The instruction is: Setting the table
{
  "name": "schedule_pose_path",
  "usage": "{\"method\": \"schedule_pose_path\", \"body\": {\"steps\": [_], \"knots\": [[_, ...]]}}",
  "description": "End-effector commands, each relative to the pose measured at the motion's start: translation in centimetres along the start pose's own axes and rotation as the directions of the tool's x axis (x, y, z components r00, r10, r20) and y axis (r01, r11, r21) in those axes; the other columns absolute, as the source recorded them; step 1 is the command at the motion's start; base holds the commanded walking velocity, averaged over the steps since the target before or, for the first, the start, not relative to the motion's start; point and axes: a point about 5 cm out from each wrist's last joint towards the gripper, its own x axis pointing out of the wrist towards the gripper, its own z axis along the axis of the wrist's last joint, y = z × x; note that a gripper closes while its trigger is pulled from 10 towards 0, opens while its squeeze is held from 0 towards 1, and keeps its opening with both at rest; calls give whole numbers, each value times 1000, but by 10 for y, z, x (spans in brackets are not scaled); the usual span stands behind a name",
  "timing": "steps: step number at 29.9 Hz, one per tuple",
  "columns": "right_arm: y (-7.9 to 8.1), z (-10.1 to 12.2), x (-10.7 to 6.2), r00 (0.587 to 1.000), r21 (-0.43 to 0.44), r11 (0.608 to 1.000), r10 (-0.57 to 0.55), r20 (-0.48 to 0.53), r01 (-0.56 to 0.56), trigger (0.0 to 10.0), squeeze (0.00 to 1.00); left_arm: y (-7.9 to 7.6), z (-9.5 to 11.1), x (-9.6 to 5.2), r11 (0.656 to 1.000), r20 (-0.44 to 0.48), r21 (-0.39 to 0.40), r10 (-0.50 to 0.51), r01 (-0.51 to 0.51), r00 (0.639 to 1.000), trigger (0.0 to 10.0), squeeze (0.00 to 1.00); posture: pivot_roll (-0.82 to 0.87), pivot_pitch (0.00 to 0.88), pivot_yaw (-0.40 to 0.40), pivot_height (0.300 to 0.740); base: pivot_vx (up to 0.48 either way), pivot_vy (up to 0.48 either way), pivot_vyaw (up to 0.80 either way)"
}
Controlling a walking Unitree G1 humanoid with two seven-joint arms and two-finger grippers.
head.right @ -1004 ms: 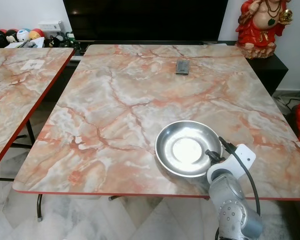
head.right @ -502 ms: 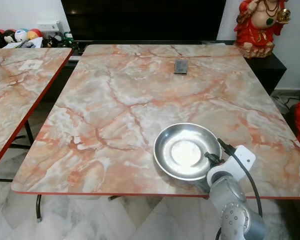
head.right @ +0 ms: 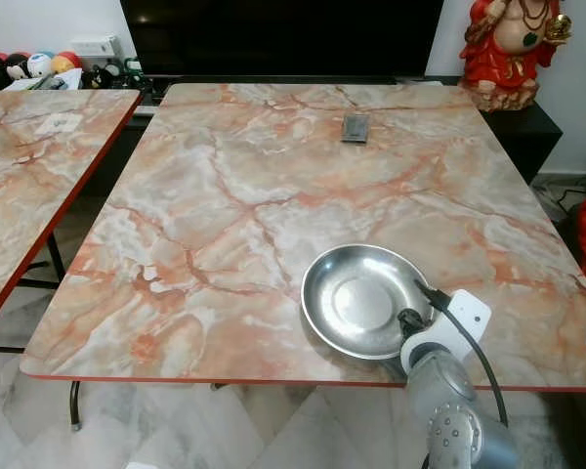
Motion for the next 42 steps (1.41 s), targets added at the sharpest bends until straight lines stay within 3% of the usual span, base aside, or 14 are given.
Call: {"method": "schedule_pose_path", "body": {"steps": [1,9,21,25,26,27,31,32,33,34,35,42], "knots": [[-8,1,-4,999,-10,999,-49,4,49,10000,0,-1,-19,-5,1000,-61,2,-13,13,998,10000,0,-94,146,-9,740,0,0,0],[-8,5,-10,997,40,997,-60,48,58,10000,0,-3,-12,-3,1000,-47,2,-21,22,999,10000,0,-97,145,-7,740,0,0,0],[8,9,-13,996,75,996,48,72,-53,10000,0,-2,-16,-4,999,-54,23,-34,35,998,10000,0,-92,146,-7,740,0,0,0],[15,20,-16,981,84,990,102,164,-117,10000,0,-5,-15,-4,999,-56,22,-36,38,998,10000,0,-95,147,-7,740,0,0,0],[20,31,-21,951,-9,987,159,266,-162,10000,0,-7,-17,-4,999,-61,21,-37,38,997,10000,0,-96,147,-6,740,0,0,0],[22,33,-22,941,-41,984,176,289,-172,10000,0,-7,-17,-4,999,-63,21,-37,39,997,10000,0,-96,147,-6,740,0,0,0],[25,40,-26,901,-96,975,220,374,-199,10000,0,-7,-20,-5,999,-66,19,-37,38,997,10000,0,-95,147,-3,740,0,0,0],[24,41,-26,887,-159,969,236,397,-187,10000,0,-6,-22,-6,999,-68,17,-35,36,997,10000,0,-96,146,-1,740,0,0,0],[27,42,-29,848,-292,938,305,433,-188,10000,0,-3,-30,-9,999,-79,16,-28,30,996,10000,0,-96,146,-1,740,0,0,0],[27,42,-29,848,-292,938,305,433,-188,10000,0,-3,-30,-9,999,-79,16,-28,30,996,10000,0,-96,146,-1,740,0,0,0],[29,42,-30,824,-361,912,352,444,-195,10000,0,2,-33,-11,1000,-82,13,-19,20,996,10000,0,-98,146,-4,740,0,0,0],[18,38,-22,806,-414,890,384,450,-193,10000,0,9,-25,-8,1000,-66,-8,21,-21,998,10000,0,-91,129,-4,740,0,0,0]]}}
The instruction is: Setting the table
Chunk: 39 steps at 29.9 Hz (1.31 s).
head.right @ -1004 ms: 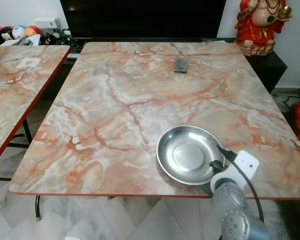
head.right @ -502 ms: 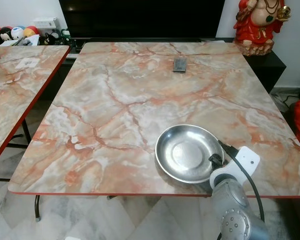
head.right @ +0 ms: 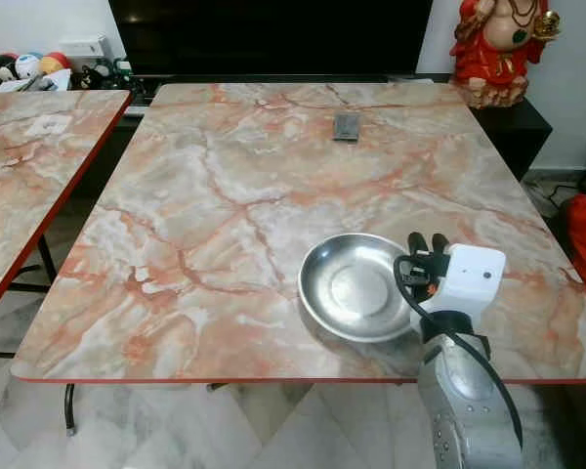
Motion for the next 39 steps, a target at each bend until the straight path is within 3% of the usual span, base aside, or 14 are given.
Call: {"method": "schedule_pose_path", "body": {"steps": [1,6,10,17,21,23,26,27,28,31,33,34,36,39], "knots": [[-6,-12,-3,1000,-29,1000,-6,-27,5,10000,0,0,-15,-4,1000,-65,-15,9,-10,998,10000,0,-91,129,-4,740,0,0,0],[-6,-16,2,1000,-34,999,-9,-8,9,10000,0,-1,-6,0,1000,-49,-15,15,-16,999,10000,0,-93,108,1,740,0,0,0],[-8,-3,10,995,9,1000,-27,96,26,10000,0,-3,0,2,1000,-37,-16,8,-9,999,10000,0,-91,95,0,740,0,0,0],[-2,-24,-2,999,-52,999,-5,36,7,10000,0,-2,2,2,1000,-37,-18,8,-9,999,10000,0,-89,103,-4,740,0,0,0],[-3,-41,-3,999,-142,990,-9,-34,4,10000,0,-1,2,2,1000,-38,-23,8,-9,999,10000,0,-85,108,-7,740,0,0,0],[-1,-49,7,995,-167,986,1,-101,-18,10000,0,-1,0,2,1000,-41,-26,6,-7,999,10000,0,-88,114,-6,740,0,0,0],[9,-39,28,993,-136,986,82,-82,-93,10000,0,-1,-4,1,1000,-47,-27,3,-5,999,10000,0,-83,118,-5,740,0,0,0],[11,-41,38,987,-217,969,88,-135,-116,10000,0,-2,-5,0,1000,-49,-29,3,-4,999,10000,0,-83,117,-5,740,0,0,0],[11,-42,44,984,-241,963,85,-156,-122,10000,0,-2,-5,0,1000,-50,-31,2,-4,999,10000,0,-80,116,-6,740,0,0,0],[13,-42,57,975,-226,965,89,-203,-135,10000,0,-2,-6,0,999,-51,-37,3,-5,999,10000,0,-76,117,-4,740,0,0,0],[31,-35,76,953,-267,929,197,-231,-257,10000,0,-1,-5,0,999,-53,-37,2,-4,999,10000,0,-76,122,3,740,0,0,0],[31,-35,76,953,-267,929,197,-231,-257,10000,0,-1,-5,0,999,-53,-37,2,-4,999,10000,0,-76,122,3,740,0,0,0],[48,-32,87,909,-289,878,299,-292,-381,10000,0,0,-3,1,999,-51,-39,0,-2,999,10000,0,-72,122,4,740,0,0,0],[50,-30,94,895,-352,841,299,-331,-411,10000,0,1,-1,1,999,-47,-42,1,-3,999,10000,0,-67,124,3,740,0,0,0]]}}
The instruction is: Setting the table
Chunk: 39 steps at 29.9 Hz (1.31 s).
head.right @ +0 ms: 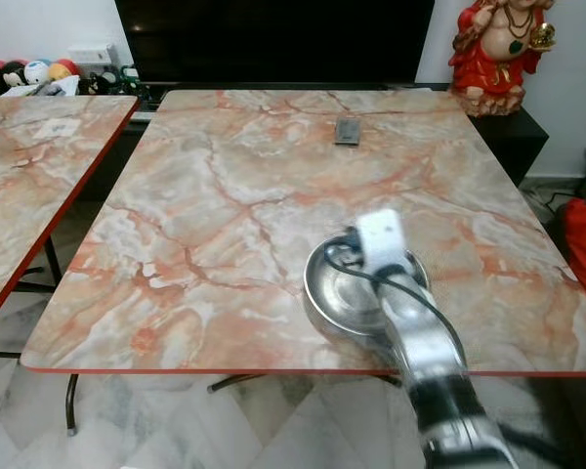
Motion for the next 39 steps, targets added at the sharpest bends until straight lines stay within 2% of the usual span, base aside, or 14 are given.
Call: {"method": "schedule_pose_path", "body": {"steps": [1,10,14,18,25,30,35,39], "knots": [[-2,-7,2,998,-49,998,22,-60,-25,10000,0,2,-10,-3,1000,-42,-17,4,-5,999,10000,0,-67,124,3,740,0,0,0],[-17,0,6,989,-212,972,80,-126,-106,10000,0,2,-9,-2,1000,-40,-19,1,-2,999,10000,0,-71,130,8,740,0,0,0],[-26,0,2,990,-214,973,52,-133,-80,10000,0,2,-4,-1,1000,-31,-18,-4,3,1000,10000,0,-73,131,14,740,0,0,0],[-29,-4,-3,988,-212,973,67,-142,-97,10000,0,3,1,1,1000,-23,-14,-3,3,1000,10000,0,-74,133,17,740,0,0,0],[-21,-17,-19,961,-194,951,204,-184,-239,10000,0,11,-1,-1,1000,-25,-12,3,-4,1000,10000,0,-76,136,24,740,0,0,0],[-18,-27,-23,950,-207,941,221,-222,-268,10000,0,13,-11,-4,1000,-40,-10,3,-3,999,10000,0,-76,137,23,740,0,0,0],[-6,-33,-26,931,-223,921,263,-254,-321,10000,0,8,-26,-9,1000,-60,-11,-3,3,998,10000,0,-71,137,23,740,0,0,0],[-6,-33,-26,931,-223,921,263,-254,-321,10000,0,8,-26,-9,1000,-60,-11,-3,3,998,10000,0,-71,137,23,740,0,0,0]]}}
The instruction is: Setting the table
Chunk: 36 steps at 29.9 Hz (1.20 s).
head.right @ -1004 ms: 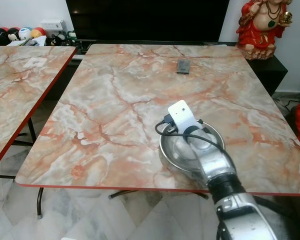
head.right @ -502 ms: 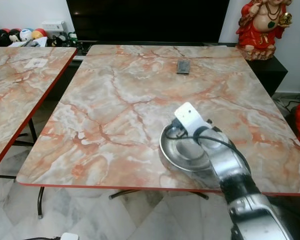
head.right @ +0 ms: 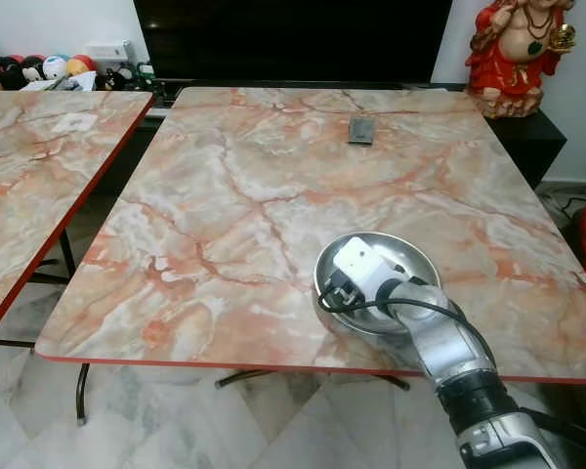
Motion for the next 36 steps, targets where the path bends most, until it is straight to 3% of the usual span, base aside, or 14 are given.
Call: {"method": "schedule_pose_path", "body": {"steps": [1,4,5,8,15,21,36], "knots": [[1,5,-1,1000,-23,1000,7,10,-7,10000,0,0,-6,-2,1000,-15,-6,0,0,1000,10000,0,-71,137,23,740,0,0,0],[2,5,-1,1000,-27,1000,12,8,-12,10000,0,-1,-8,-2,1000,-17,-6,0,0,1000,10000,0,-71,137,23,740,0,0,0],[15,8,0,998,-62,996,70,10,-69,10000,0,-8,-9,-2,1000,-21,-3,-5,5,1000,10000,0,-67,139,25,740,0,0,0],[23,10,-2,994,-89,990,112,12,-111,10000,0,-19,-4,2,1000,-15,0,-15,15,1000,10000,0,-70,140,26,740,0,0,0],[28,9,-5,991,-102,986,132,2,-131,10000,0,-38,6,6,999,-2,8,-37,37,999,10000,0,-72,141,26,740,0,0,0],[31,11,-9,990,-102,985,140,2,-139,10000,0,-52,0,5,999,-8,14,-47,47,999,10000,0,-72,141,27,740,0,0,0],[39,11,-18,986,-83,983,165,4,-165,10000,0,-47,2,5,999,-9,16,-39,40,999,10000,0,-78,143,26,740,0,0,0]]}}
